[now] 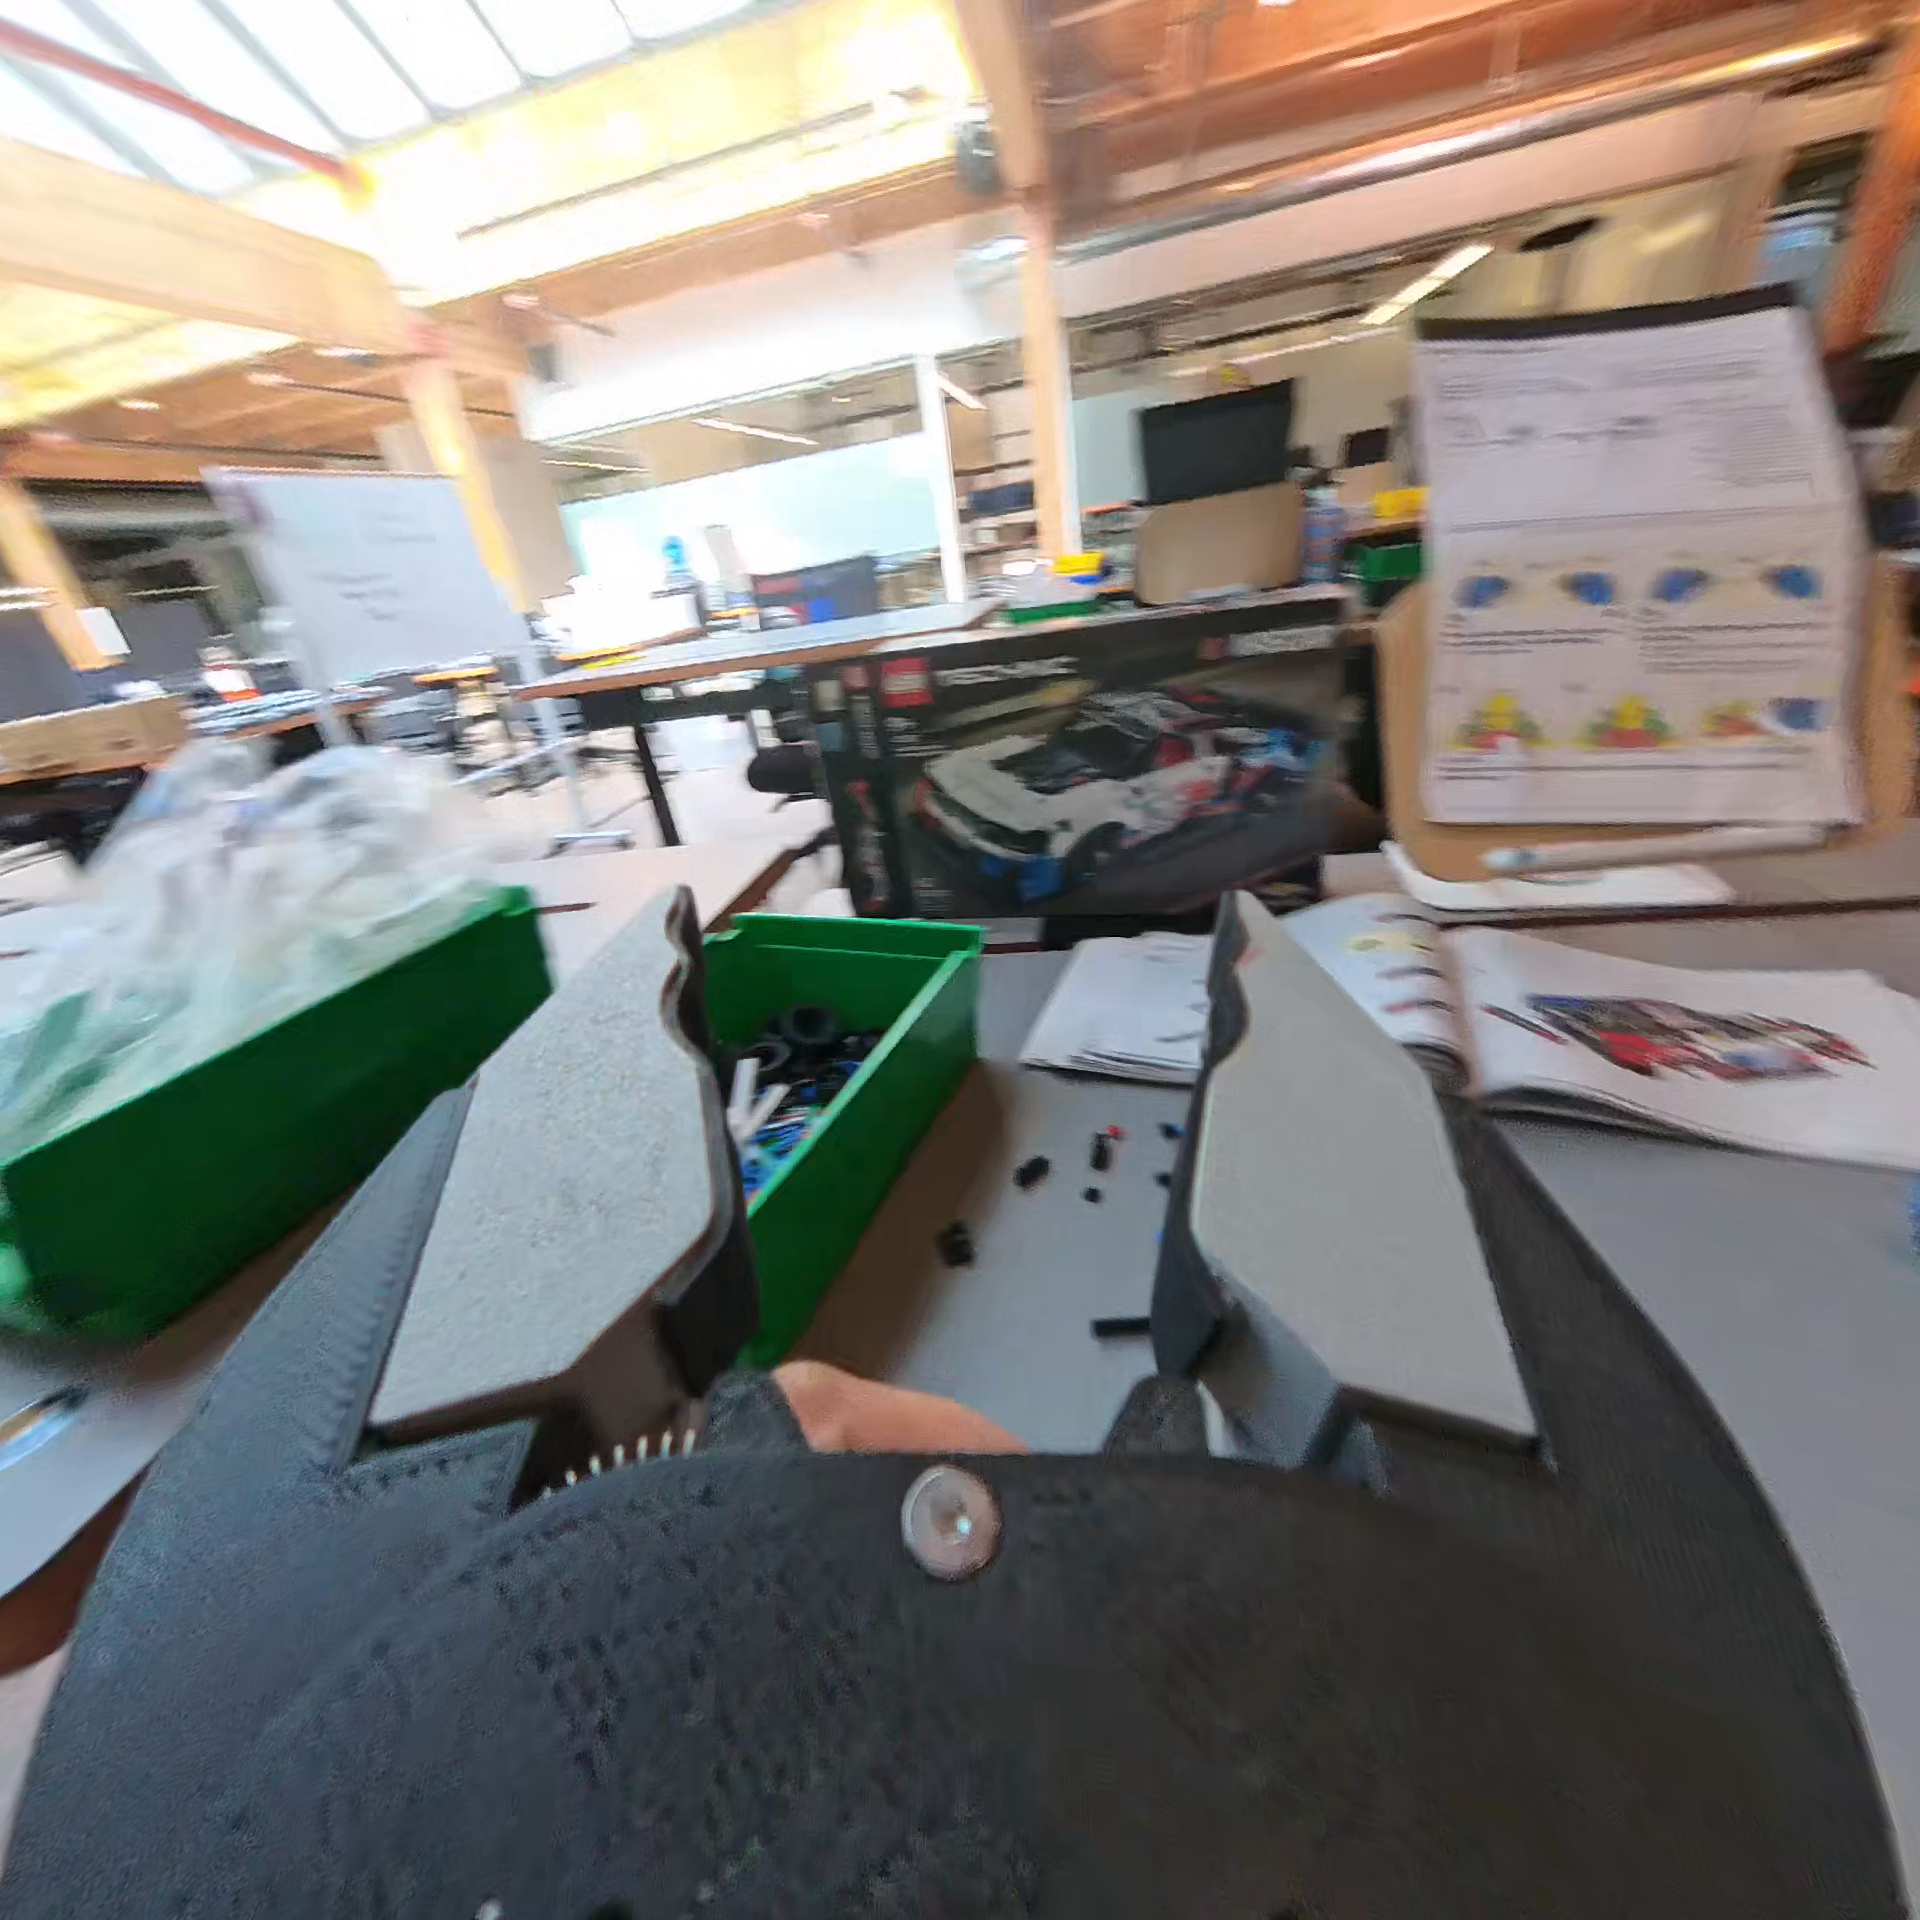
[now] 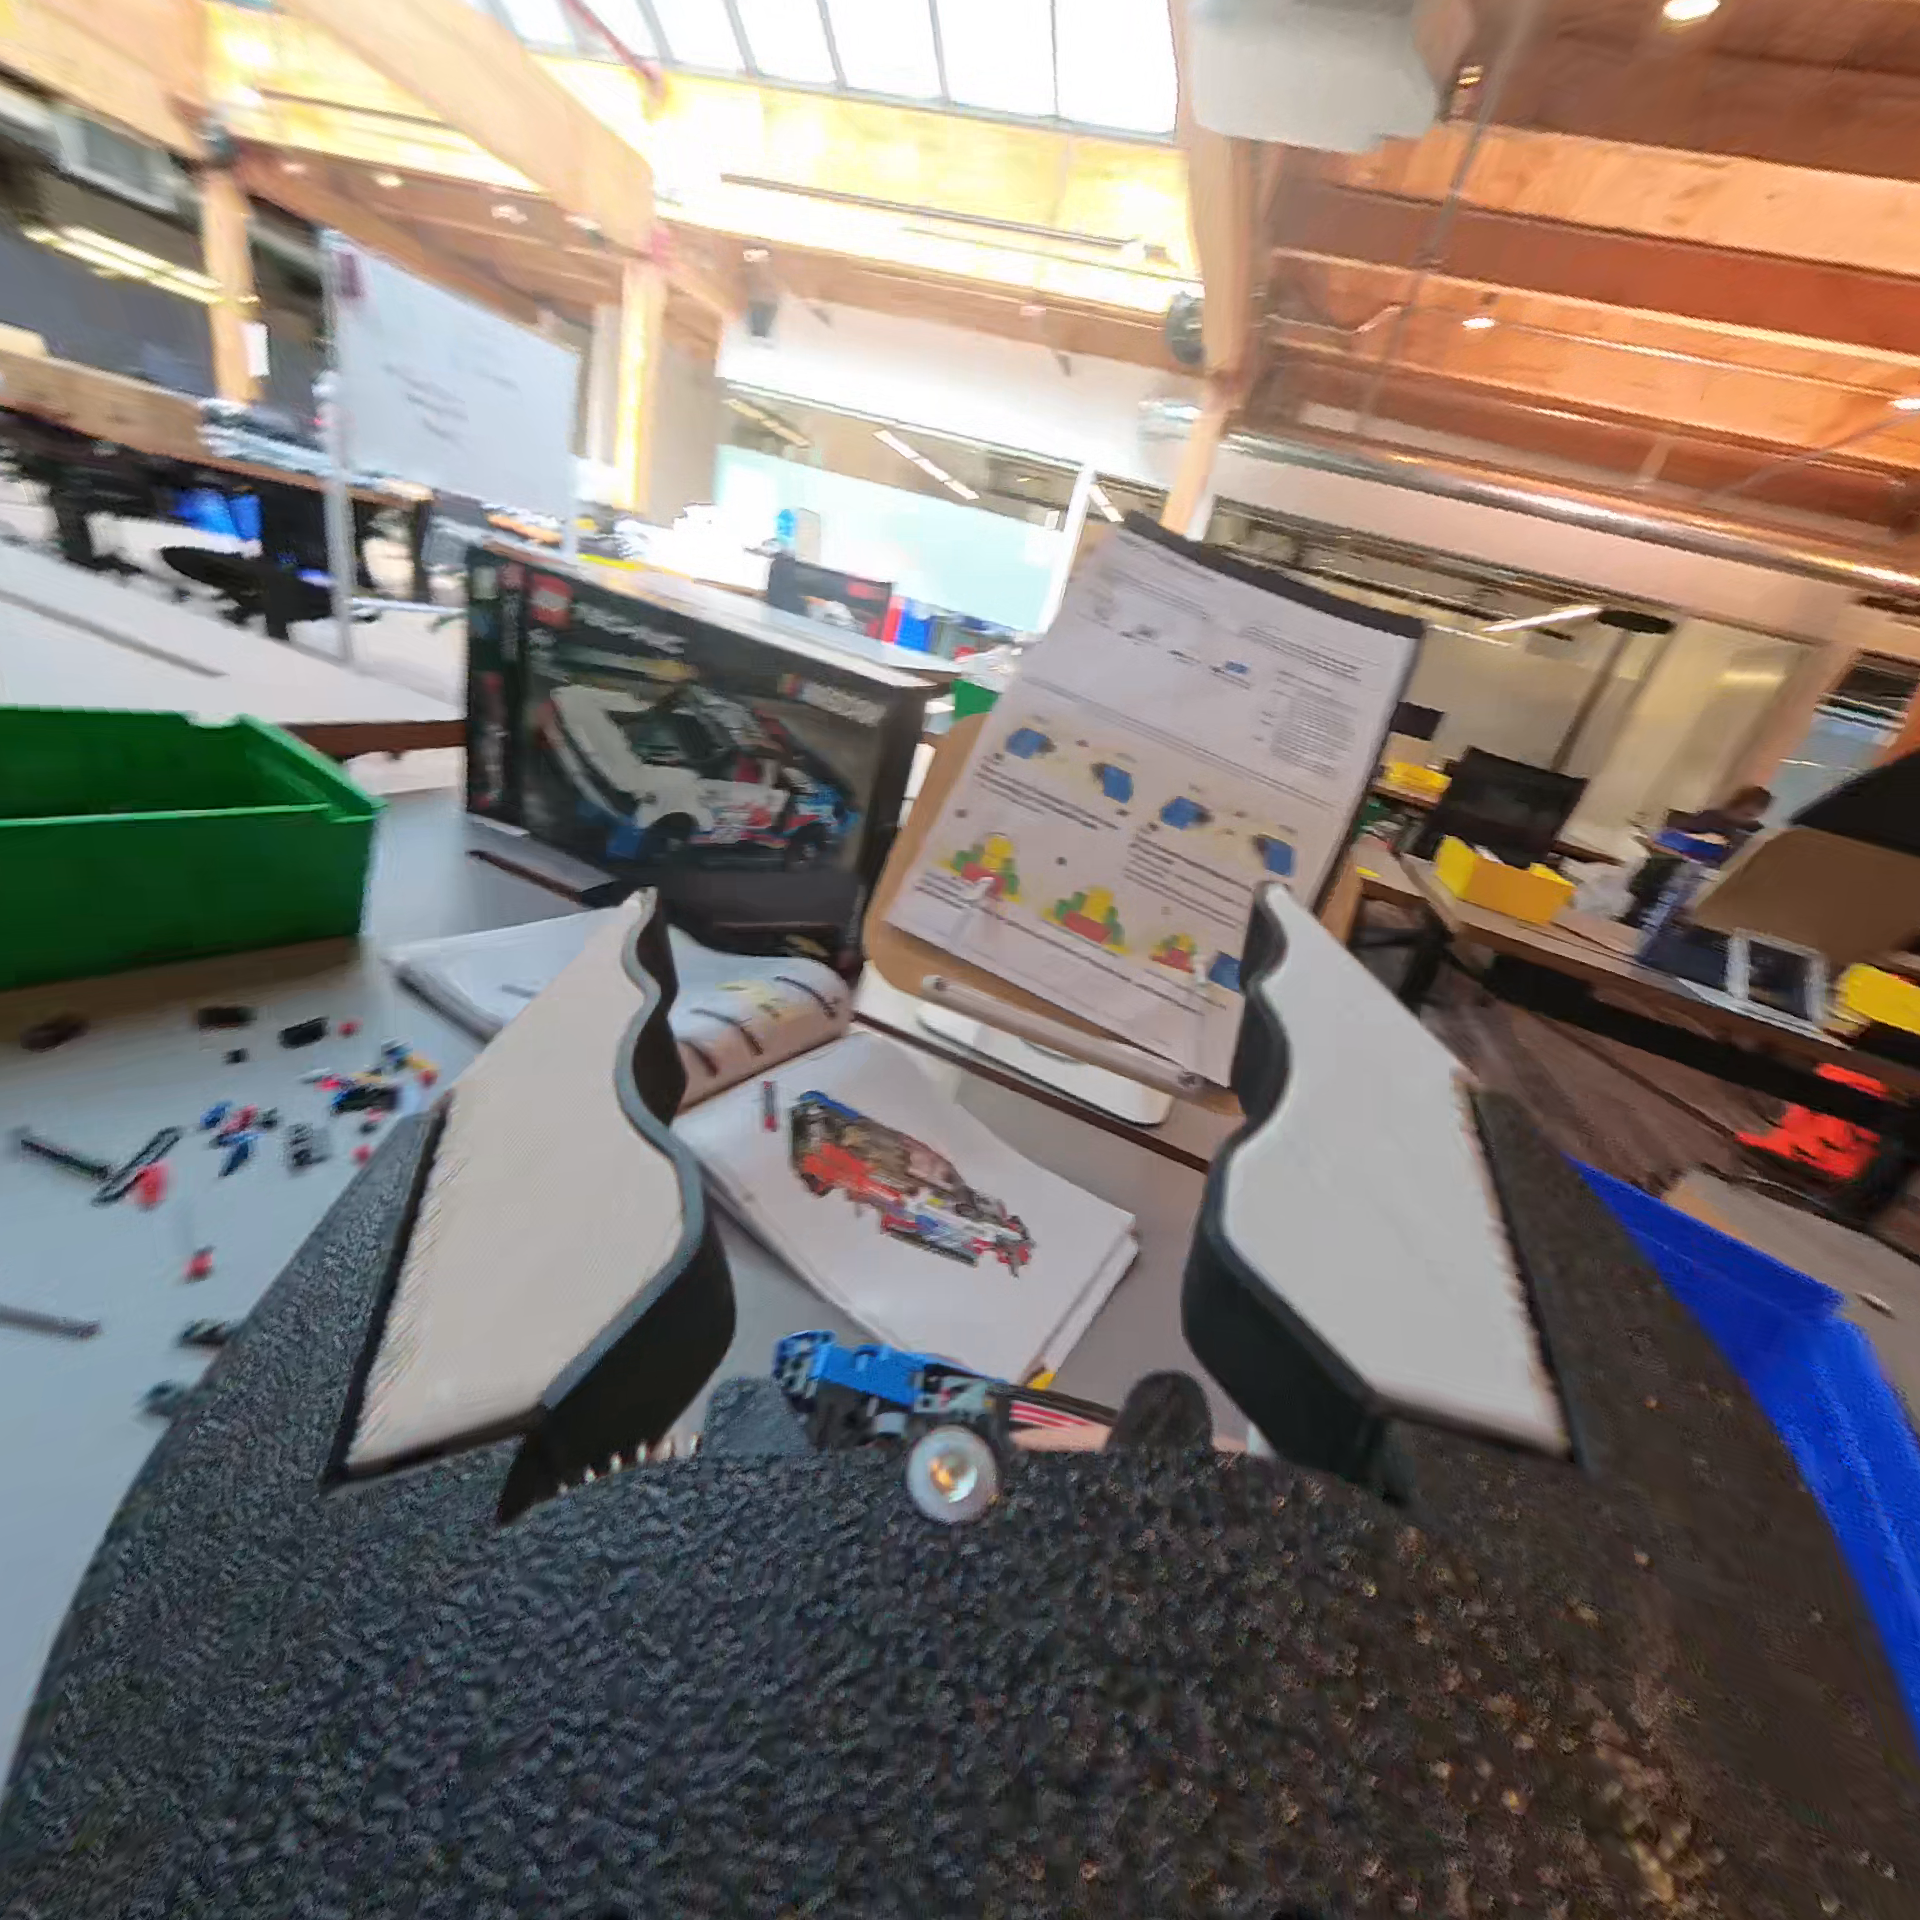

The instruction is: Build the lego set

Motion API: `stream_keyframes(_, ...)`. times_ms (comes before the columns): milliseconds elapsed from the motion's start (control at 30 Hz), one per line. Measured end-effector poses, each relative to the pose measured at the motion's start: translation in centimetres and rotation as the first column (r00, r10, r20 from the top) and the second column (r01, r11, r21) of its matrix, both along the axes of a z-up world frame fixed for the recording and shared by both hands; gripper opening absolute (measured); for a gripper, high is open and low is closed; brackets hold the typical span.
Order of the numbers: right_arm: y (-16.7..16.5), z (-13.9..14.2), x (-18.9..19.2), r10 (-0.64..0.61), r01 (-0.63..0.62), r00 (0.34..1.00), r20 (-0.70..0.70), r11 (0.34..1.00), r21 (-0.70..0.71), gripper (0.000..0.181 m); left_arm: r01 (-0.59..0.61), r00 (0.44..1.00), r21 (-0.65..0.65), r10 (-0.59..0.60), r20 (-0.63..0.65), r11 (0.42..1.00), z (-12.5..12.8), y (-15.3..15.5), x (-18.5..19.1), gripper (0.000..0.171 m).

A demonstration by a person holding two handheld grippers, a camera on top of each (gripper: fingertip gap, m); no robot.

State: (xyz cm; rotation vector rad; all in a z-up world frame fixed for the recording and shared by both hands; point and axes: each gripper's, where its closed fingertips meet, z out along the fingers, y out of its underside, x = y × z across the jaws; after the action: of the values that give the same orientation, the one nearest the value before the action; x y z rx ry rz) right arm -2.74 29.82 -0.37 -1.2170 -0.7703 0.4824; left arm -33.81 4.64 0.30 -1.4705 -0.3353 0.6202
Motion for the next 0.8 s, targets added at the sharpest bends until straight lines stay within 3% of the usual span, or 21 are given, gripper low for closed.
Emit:
stream_keyframes(33,-1.3,-1.0,-1.5,0.057,-0.057,0.996,0.062,0.998,-0.010,0.102,0.101,0.995,-0.052,-0.100,0.014,0.994,-1.0,1.9,2.1,0.089)
stream_keyframes(100,-3.5,-4.9,-4.4,0.164,-0.157,0.956,0.243,0.986,-0.049,0.105,0.270,0.962,-0.251,-0.248,0.114,0.930,-5.6,6.0,6.2,0.100)
stream_keyframes(167,-4.3,-9.8,-5.9,0.229,-0.197,0.880,0.416,0.973,-0.120,0.100,0.495,0.869,-0.459,-0.412,0.273,0.738,-11.8,9.0,11.8,0.103)
stream_keyframes(200,-3.9,-11.4,-5.7,0.227,-0.179,0.854,0.467,0.973,-0.146,0.099,0.552,0.834,-0.499,-0.450,0.320,0.668,-13.7,9.9,13.5,0.101)
stream_keyframes(233,-3.2,-12.2,-5.1,0.215,-0.153,0.846,0.487,0.974,-0.165,0.099,0.548,0.836,-0.524,-0.450,0.314,0.652,-14.8,10.6,13.9,0.100)
stream_keyframes(300,-0.9,-11.7,-2.5,0.146,-0.065,0.877,0.457,0.980,-0.189,0.096,0.424,0.904,-0.575,-0.364,0.224,0.700,-15.2,11.3,11.4,0.101)
stream_keyframes(367,1.9,-9.5,1.4,0.013,0.058,0.923,0.385,0.983,-0.173,0.095,0.300,0.954,-0.558,-0.260,0.152,0.774,-13.4,10.7,7.5,0.104)
stream_keyframes(467,4.7,-7.3,6.8,-0.145,0.198,0.941,0.304,0.968,-0.151,0.087,0.159,0.982,-0.425,-0.098,0.163,0.891,-10.3,8.8,1.2,0.103)
stream_keyframes(533,5.4,-7.5,7.9,-0.171,0.227,0.938,0.303,0.960,-0.161,0.087,0.117,0.976,-0.365,-0.039,0.215,0.924,-9.7,7.7,-1.4,0.101)
stream_keyframes(667,3.3,-9.5,3.8,-0.041,0.118,0.940,0.339,0.971,-0.208,0.089,0.197,0.963,-0.394,-0.101,0.252,0.898,-11.2,8.8,0.3,0.104)
stream_keyframes(800,-4.9,-12.5,-5.3,0.311,-0.203,0.884,0.350,0.928,-0.313,0.089,0.379,0.924,-0.533,-0.285,0.254,0.756,-14.6,11.4,8.0,0.105)
